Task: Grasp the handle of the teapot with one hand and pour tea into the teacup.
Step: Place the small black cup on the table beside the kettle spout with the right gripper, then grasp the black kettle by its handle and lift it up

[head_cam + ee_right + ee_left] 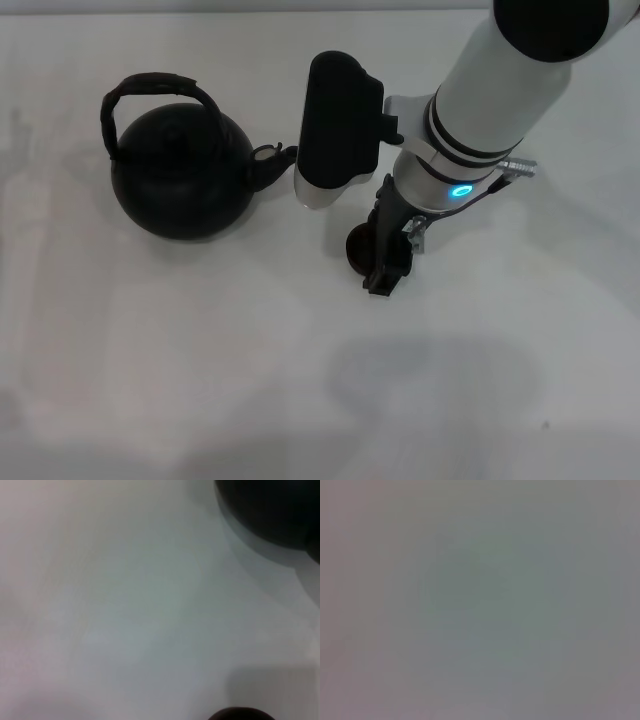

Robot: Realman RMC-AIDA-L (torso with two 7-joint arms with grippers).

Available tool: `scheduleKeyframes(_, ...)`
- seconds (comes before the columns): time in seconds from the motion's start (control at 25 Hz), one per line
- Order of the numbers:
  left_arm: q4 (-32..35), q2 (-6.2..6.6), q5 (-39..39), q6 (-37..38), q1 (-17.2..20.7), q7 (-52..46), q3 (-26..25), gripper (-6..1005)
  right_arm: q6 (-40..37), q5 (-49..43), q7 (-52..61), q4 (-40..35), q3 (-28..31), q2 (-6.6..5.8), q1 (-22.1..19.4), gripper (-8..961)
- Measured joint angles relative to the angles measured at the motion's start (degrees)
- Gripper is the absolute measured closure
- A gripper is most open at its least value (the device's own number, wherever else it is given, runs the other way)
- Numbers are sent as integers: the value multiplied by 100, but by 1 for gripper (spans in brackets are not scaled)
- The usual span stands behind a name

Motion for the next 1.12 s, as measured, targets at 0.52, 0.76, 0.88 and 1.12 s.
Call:
scheduleKeyframes(0.52, -23, 0, 0, 0, 7, 0, -7, 350, -102, 408, -532, -70, 749, -1, -361, 90)
scheduleKeyframes(0.76, -27, 0, -7, 0, 20, 0, -28, 351, -284, 612, -1071, -110, 1672, -18, -908, 90)
scheduleKeyframes(0.88, -39, -5, -36, 0, 41, 0, -37, 352, -372, 995, -1588, -33, 2216, -30, -1214, 90)
scheduleKeyframes(1.12, -44, -10, -41, 0, 53, 0, -35, 353, -307, 1724, -2438, 436, 3650, -71, -1643, 89)
